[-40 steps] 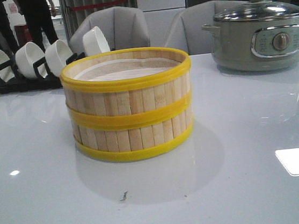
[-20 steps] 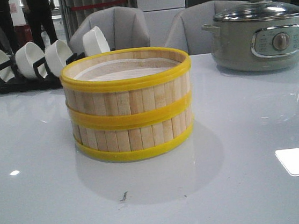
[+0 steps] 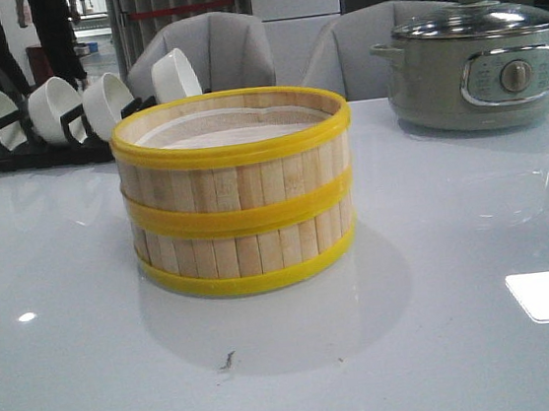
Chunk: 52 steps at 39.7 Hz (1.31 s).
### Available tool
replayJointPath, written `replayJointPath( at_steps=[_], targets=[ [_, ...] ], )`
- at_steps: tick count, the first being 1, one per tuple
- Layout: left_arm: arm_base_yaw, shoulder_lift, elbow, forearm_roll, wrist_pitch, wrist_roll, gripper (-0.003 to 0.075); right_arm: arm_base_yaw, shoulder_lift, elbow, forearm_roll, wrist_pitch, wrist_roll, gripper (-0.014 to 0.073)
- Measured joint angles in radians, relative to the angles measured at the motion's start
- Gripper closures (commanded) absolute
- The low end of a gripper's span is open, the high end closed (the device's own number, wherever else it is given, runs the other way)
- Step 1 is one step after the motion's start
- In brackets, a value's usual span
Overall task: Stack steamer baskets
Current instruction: 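Raise the left gripper away from the stacked baskets, then lower the right gripper and grasp the woven lid's centre knob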
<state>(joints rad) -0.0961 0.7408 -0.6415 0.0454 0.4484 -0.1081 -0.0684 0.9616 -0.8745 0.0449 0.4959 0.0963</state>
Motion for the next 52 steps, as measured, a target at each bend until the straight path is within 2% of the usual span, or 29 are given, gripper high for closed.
replayJointPath(
  at_steps=[4, 8, 24, 35, 52],
  targets=[
    [0.000, 0.000, 0.000, 0.000, 0.000, 0.000, 0.0635, 0.000, 0.000, 0.000, 0.000, 0.011, 0.000, 0.0321],
    [0.000, 0.000, 0.000, 0.000, 0.000, 0.000, 0.0635, 0.000, 0.002, 0.000, 0.000, 0.026, 0.000, 0.0284],
    [0.000, 0.000, 0.000, 0.000, 0.000, 0.000, 0.0635, 0.000, 0.094, 0.000, 0.000, 0.129, 0.000, 0.0285],
    [0.000, 0.000, 0.000, 0.000, -0.001, 0.000, 0.0635, -0.004, 0.213, -0.004, -0.075, 0.099, 0.000, 0.0286],
    [0.000, 0.000, 0.000, 0.000, -0.002, 0.000, 0.0635, -0.146, 0.486, -0.191, -0.095, 0.115, 0.000, 0.0284]
  ],
)
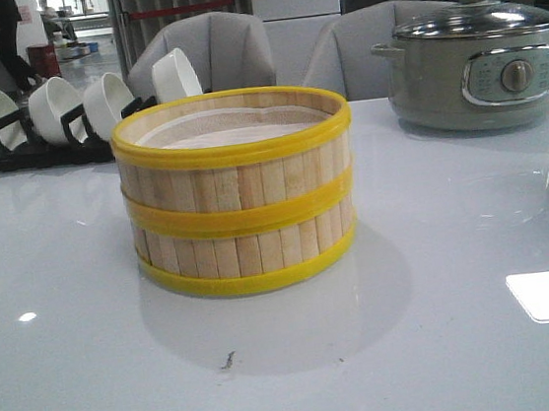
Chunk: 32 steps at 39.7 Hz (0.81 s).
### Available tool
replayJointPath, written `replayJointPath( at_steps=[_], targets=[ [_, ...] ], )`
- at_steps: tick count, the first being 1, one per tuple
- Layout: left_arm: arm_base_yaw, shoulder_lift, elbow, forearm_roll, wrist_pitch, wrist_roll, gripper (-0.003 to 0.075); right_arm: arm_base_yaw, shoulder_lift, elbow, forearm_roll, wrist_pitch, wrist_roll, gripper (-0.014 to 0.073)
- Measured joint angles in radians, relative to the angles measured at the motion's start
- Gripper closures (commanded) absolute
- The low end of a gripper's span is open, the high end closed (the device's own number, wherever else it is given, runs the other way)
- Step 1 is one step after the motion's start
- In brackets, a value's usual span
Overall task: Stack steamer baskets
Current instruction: 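Lower the right gripper and grasp the woven lid's centre knob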
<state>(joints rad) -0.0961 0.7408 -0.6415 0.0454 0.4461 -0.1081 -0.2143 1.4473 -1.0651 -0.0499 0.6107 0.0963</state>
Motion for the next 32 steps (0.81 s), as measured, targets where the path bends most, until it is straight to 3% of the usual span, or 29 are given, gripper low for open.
replayJointPath(
  at_steps=[13, 32],
  targets=[
    [0.000, 0.000, 0.000, 0.000, 0.000, 0.000, 0.0635, -0.096, 0.226, -0.181, -0.002, 0.092, 0.000, 0.0284],
    [0.000, 0.000, 0.000, 0.000, 0.000, 0.000, 0.0635, -0.099, 0.392, -0.314, -0.004, 0.120, 0.000, 0.0284]
  ],
)
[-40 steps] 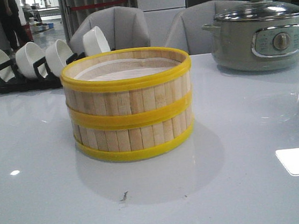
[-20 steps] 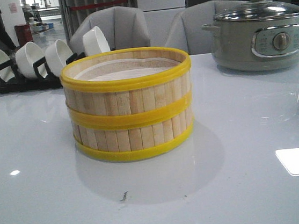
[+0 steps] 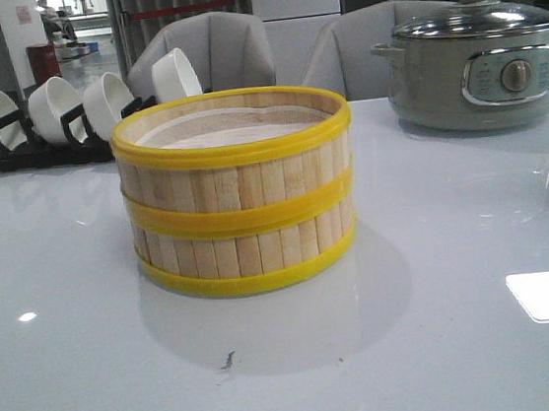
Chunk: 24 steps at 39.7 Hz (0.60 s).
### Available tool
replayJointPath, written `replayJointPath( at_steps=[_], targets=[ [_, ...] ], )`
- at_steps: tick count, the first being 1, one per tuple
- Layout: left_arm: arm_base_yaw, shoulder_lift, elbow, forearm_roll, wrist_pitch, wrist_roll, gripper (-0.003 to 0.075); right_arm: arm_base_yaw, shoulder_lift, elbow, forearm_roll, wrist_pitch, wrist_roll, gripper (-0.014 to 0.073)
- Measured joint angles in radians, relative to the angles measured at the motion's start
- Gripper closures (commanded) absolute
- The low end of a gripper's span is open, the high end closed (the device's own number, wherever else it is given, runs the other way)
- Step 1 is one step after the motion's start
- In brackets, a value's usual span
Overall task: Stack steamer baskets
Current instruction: 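Lower the right gripper and grasp the woven lid's centre knob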
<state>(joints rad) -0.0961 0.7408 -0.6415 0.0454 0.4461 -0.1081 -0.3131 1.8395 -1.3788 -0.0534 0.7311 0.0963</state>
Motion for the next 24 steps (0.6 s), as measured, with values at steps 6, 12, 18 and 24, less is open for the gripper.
replayJointPath(
  at_steps=[6, 12, 18, 24],
  targets=[
    [0.000, 0.000, 0.000, 0.000, 0.000, 0.000, 0.0635, 0.000, 0.028, -0.006, 0.000, 0.000, 0.000, 0.0284],
    [0.000, 0.000, 0.000, 0.000, 0.000, 0.000, 0.0635, 0.000, 0.046, -0.006, 0.000, -0.017, 0.000, 0.0284],
    [0.000, 0.000, 0.000, 0.000, 0.000, 0.000, 0.0635, 0.000, 0.052, -0.006, 0.000, -0.042, 0.000, 0.0284],
    [0.000, 0.000, 0.000, 0.000, -0.002, 0.000, 0.0635, 0.000, 0.071, -0.006, 0.000, -0.054, 0.000, 0.0284]
  ],
)
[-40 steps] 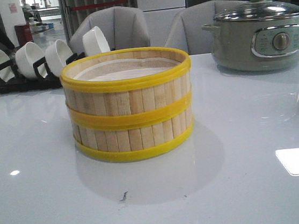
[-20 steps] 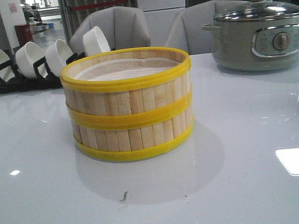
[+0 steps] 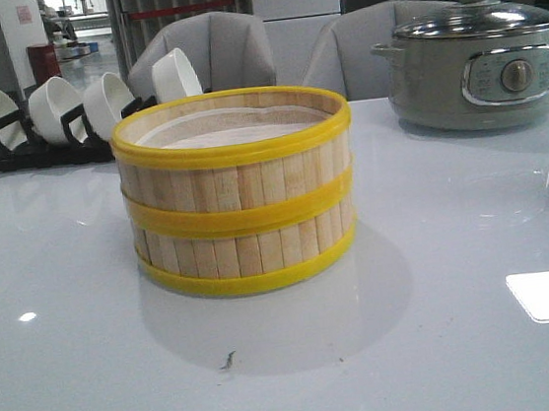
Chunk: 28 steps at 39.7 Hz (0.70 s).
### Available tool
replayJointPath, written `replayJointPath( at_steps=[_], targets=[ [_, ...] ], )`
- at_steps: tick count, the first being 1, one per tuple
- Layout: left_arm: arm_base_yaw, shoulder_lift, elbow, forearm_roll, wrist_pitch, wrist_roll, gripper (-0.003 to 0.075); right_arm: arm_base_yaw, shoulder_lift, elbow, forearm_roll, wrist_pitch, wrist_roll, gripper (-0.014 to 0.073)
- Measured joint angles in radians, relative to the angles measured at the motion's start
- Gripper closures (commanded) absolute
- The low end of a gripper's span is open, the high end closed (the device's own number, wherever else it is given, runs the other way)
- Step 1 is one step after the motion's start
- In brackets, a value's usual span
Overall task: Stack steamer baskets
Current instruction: 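Lower the right gripper and grasp the woven lid's centre knob, then lift the woven lid with the right gripper and carry it over the stack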
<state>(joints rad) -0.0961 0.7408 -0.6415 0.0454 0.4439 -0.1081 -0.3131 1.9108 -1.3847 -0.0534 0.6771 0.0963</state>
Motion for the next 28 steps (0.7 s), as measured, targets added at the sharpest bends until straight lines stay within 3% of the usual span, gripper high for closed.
replayJointPath(
  at_steps=[25, 28],
  targets=[
    [0.000, 0.000, 0.000, 0.000, 0.000, 0.000, 0.0635, 0.000, 0.039, -0.002, 0.008, -0.034, 0.000, 0.0291],
    [0.000, 0.000, 0.000, 0.000, 0.000, 0.000, 0.0635, 0.000, 0.039, -0.002, 0.010, -0.034, 0.000, 0.0344]
  ],
)
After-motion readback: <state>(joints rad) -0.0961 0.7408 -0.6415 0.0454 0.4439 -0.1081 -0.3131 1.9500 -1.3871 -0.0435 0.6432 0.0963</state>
